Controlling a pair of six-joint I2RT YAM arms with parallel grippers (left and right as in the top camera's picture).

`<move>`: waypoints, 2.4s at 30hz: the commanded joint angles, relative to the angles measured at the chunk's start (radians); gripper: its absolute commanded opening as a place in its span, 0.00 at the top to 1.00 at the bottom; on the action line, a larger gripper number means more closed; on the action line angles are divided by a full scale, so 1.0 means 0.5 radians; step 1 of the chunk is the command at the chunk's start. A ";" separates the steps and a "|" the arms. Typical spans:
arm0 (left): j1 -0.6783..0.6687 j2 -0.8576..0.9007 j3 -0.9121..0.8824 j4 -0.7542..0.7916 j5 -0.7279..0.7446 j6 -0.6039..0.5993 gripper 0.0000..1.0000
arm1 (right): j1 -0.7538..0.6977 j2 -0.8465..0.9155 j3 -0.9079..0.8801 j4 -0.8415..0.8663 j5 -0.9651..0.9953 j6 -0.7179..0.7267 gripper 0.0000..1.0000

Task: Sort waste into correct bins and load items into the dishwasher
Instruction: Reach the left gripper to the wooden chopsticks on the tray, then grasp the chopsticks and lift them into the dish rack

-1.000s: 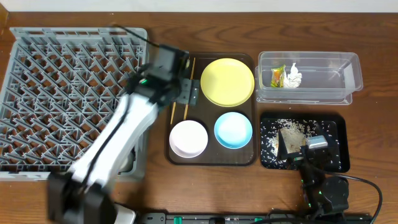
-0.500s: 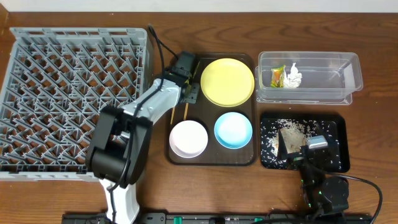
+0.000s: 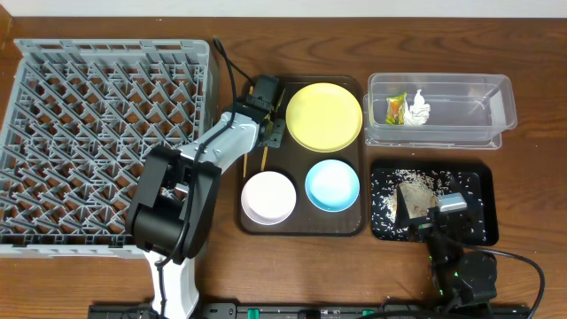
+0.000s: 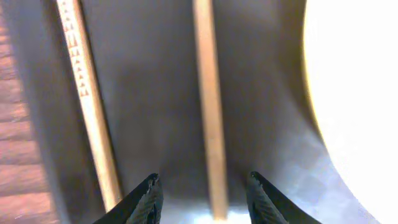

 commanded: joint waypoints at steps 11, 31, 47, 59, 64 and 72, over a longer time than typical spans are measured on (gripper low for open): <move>0.005 0.033 -0.021 0.034 0.151 -0.070 0.77 | -0.024 -0.011 -0.008 0.002 -0.009 -0.020 0.01; 0.076 -0.439 0.127 -0.494 0.228 -0.092 0.94 | -0.024 -0.010 -0.008 0.002 -0.009 -0.019 0.01; 0.359 -0.977 0.064 -0.963 -0.636 0.100 0.94 | -0.024 -0.010 -0.008 0.002 -0.009 -0.020 0.01; 0.511 -0.683 0.041 -0.987 -0.387 0.148 0.66 | -0.024 -0.010 -0.008 0.002 -0.009 -0.020 0.01; 0.511 -0.796 0.125 -1.032 -0.066 0.146 0.39 | -0.024 -0.010 -0.008 0.002 -0.009 -0.020 0.01; 0.329 -0.834 0.078 -0.703 0.481 0.147 0.40 | -0.024 -0.010 -0.008 0.002 -0.009 -0.020 0.01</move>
